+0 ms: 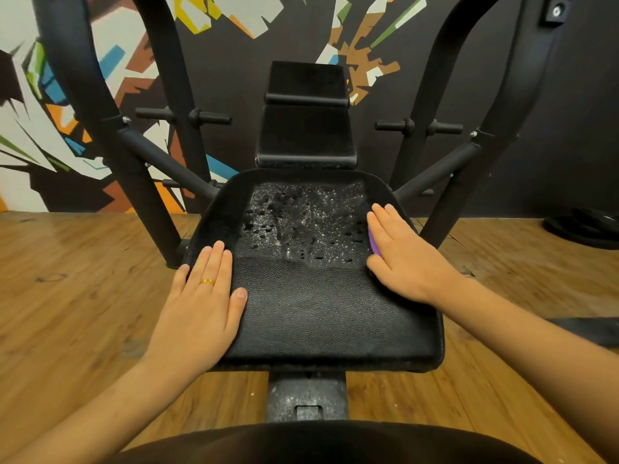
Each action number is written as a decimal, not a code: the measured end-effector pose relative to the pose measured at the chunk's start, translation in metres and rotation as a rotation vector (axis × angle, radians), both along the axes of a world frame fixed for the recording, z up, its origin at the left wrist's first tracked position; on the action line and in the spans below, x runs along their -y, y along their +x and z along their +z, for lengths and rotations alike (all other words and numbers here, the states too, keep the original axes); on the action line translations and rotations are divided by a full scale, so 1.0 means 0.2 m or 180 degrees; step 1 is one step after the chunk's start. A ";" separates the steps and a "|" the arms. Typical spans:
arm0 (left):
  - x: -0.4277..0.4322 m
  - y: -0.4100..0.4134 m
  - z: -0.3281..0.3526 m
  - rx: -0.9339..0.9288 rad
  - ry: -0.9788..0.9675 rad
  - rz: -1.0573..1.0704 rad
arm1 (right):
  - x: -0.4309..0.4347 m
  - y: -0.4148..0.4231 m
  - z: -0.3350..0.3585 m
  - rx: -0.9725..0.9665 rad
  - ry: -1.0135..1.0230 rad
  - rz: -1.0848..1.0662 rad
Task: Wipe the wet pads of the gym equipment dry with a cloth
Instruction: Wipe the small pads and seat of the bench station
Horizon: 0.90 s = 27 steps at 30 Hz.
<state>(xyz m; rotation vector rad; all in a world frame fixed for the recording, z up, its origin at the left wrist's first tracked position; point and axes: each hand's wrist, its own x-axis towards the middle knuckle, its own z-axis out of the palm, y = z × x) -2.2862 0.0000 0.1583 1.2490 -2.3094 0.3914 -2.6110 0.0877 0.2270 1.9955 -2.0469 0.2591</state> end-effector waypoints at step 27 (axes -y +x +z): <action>0.01 0.01 -0.01 -0.0005 -0.0034 -0.0024 | 0.05 0.02 0.06 0.0251 0.0158 -0.0099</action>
